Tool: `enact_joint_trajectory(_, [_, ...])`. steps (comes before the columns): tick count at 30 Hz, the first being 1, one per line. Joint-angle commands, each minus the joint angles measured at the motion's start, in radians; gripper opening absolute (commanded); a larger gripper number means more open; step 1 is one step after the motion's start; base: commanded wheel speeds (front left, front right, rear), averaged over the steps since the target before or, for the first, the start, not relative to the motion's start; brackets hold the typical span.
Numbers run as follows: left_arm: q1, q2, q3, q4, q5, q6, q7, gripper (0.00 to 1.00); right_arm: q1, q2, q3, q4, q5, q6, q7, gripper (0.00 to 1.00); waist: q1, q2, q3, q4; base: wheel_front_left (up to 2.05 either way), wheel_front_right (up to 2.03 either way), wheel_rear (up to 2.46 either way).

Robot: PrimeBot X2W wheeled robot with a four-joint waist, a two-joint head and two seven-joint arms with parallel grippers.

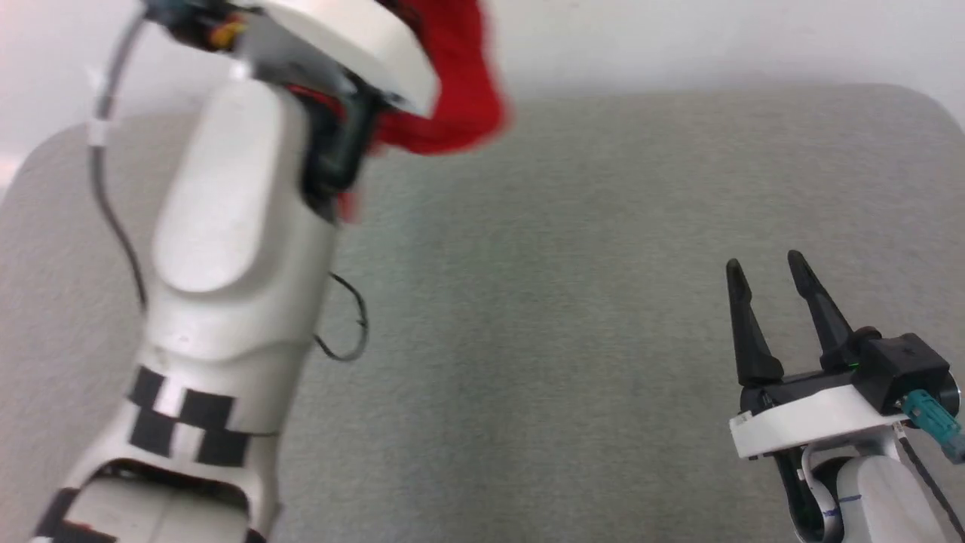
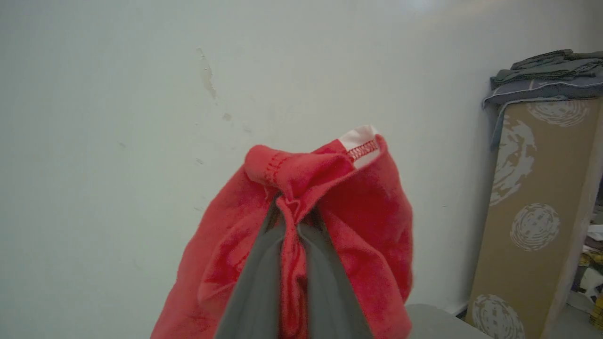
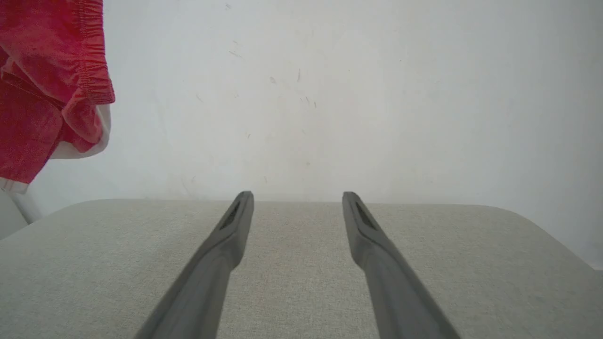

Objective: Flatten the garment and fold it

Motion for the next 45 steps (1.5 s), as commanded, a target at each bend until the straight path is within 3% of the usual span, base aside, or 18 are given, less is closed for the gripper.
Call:
enact_joint_trajectory(1, [0.023, -0.011, -0.011, 0.014, -0.019, -0.01, 0.006, 0.0, 0.009, -0.002, 0.001, -0.003, 0.008, -0.002, 0.001, 1.0, 0.0001, 0.0, 0.003, -0.108, 0.0, 0.0, 0.0])
enact_joint_trajectory(7, [0.091, -0.051, -0.126, 0.137, -0.09, -0.034, 0.098, 0.0, 0.01, -0.002, 0.005, -0.001, 0.019, -0.002, -0.003, 1.0, 0.0001, 0.0, 0.033, -0.197, 0.0, 0.0, 0.0])
enact_joint_trajectory(11, [0.139, -0.054, -0.2, 0.276, -0.09, -0.023, 0.199, 0.0, 0.003, -0.002, 0.017, 0.003, 0.027, -0.002, -0.008, 1.0, 0.0001, 0.0, 0.052, -0.242, 0.0, 0.0, 0.0])
enact_joint_trajectory(18, [0.209, -0.056, -0.283, 0.499, -0.091, -0.017, 0.42, 0.0, 0.005, -0.002, 0.019, 0.013, 0.028, -0.002, -0.013, 1.0, 0.0001, 0.0, 0.067, -0.258, 0.0, 0.0, 0.0])
enact_joint_trajectory(19, [0.218, -0.056, -0.288, 0.519, -0.098, -0.016, 0.446, 0.24, 0.006, -0.002, 0.02, 0.015, 0.027, -0.002, -0.013, 1.0, 0.0001, 0.0, 0.066, -0.255, 0.0, 0.0, 0.0])
enact_joint_trajectory(20, [0.226, -0.056, -0.291, 0.536, -0.105, -0.016, 0.471, 0.67, 0.006, -0.002, 0.021, 0.017, 0.027, -0.002, -0.013, 1.0, 0.0001, 0.0, 0.065, -0.251, 0.0, 0.0, 0.0])
enact_joint_trajectory(21, [0.232, -0.056, -0.293, 0.545, -0.114, -0.018, 0.488, 1.0, 0.005, -0.002, 0.021, 0.019, 0.027, -0.002, -0.013, 1.0, 0.0001, 0.0, 0.063, -0.245, 0.0, 0.0, 0.0])
enact_joint_trajectory(22, [0.235, -0.057, -0.292, 0.547, -0.122, -0.02, 0.492, 1.0, 0.005, -0.002, 0.021, 0.018, 0.026, -0.002, -0.013, 1.0, 0.0001, 0.0, 0.06, -0.237, 0.0, 0.0, 0.0])
enact_joint_trajectory(27, [0.233, -0.048, -0.257, 0.487, -0.131, 0.003, 0.33, 1.0, 0.012, -0.002, 0.017, 0.013, 0.015, -0.002, -0.006, 1.0, 0.0001, 0.0, 0.044, -0.187, 0.0, 0.0, 0.0])
enact_joint_trajectory(36, [0.317, 0.022, -0.158, 0.278, -0.097, 0.065, -0.186, 1.0, 0.038, -0.002, -0.004, -0.012, -0.004, -0.002, 0.017, 1.0, 0.0001, 0.0, 0.001, -0.067, 0.0, 0.0, 0.0])
enact_joint_trajectory(45, [0.574, 0.093, -0.025, -0.06, 0.0, 0.085, -0.245, 1.0, 0.066, -0.002, -0.022, -0.028, -0.019, -0.002, 0.042, 1.0, 0.0001, 0.0, -0.039, 0.016, 0.0, 0.0, 0.0])
